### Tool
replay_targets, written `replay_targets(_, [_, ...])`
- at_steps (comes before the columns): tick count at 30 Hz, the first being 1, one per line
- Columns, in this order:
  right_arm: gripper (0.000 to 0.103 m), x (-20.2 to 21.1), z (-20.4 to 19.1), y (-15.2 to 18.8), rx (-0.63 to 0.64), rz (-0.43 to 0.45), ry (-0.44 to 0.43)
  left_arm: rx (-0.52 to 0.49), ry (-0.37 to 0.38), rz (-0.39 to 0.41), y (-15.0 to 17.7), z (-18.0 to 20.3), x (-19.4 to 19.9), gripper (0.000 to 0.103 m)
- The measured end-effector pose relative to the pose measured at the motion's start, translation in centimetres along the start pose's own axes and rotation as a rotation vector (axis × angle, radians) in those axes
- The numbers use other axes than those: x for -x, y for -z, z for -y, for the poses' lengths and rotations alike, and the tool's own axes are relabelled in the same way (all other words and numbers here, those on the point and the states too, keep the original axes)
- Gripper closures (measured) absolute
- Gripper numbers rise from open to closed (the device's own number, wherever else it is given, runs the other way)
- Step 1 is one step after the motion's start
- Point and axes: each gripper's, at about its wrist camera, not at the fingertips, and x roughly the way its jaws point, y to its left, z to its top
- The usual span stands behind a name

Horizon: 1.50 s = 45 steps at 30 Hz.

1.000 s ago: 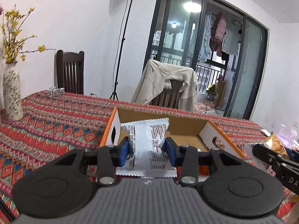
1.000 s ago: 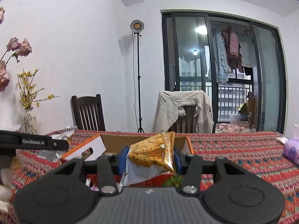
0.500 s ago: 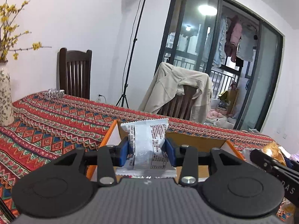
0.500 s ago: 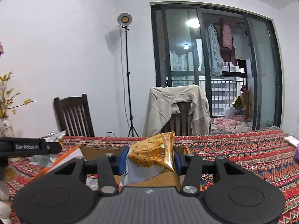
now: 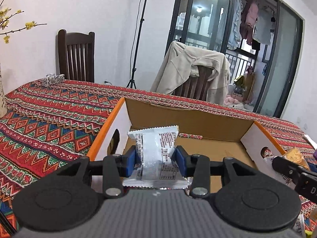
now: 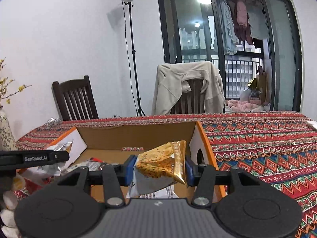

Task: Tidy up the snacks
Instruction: 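Carry both snacks over the box, lower them in and open both grippers, then withdraw both grippers from the box back to the snack pile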

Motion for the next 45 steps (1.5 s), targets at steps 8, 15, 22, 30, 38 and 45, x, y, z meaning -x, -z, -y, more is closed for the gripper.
replay_targets(8, [0.005, 0.8, 0.4, 0.0, -0.025, 0.027, -0.012, 0.031, -0.011, 0.104, 0.0, -0.4, 1.9, 0.000])
replay_targets(15, [0.000, 1.0, 0.6, 0.0, -0.030, 0.027, -0.004, 0.038, -0.011, 0.100, -0.2, -0.3, 2.1, 0.000])
replay_targets(22, [0.000, 2.0, 0.4, -0.4, -0.021, 0.045, 0.010, 0.035, 0.005, 0.127, -1.4, -0.1, 4.2, 0.000])
replay_targets(30, [0.000, 5.2, -0.5, -2.1, 0.015, 0.082, -0.004, 0.038, 0.038, 0.205, -3.0, 0.1, 9.3, 0.000])
replay_targets(38, [0.000, 9.4, -1.3, -2.1, 0.072, 0.116, 0.026, 0.018, 0.046, 0.233, -2.5, -0.5, 13.7, 0.000])
replay_targets(45, [0.000, 13.1, -1.0, -0.7, 0.100, 0.118, 0.042, -0.006, 0.050, 0.222, -0.6, -1.1, 16.2, 0.000])
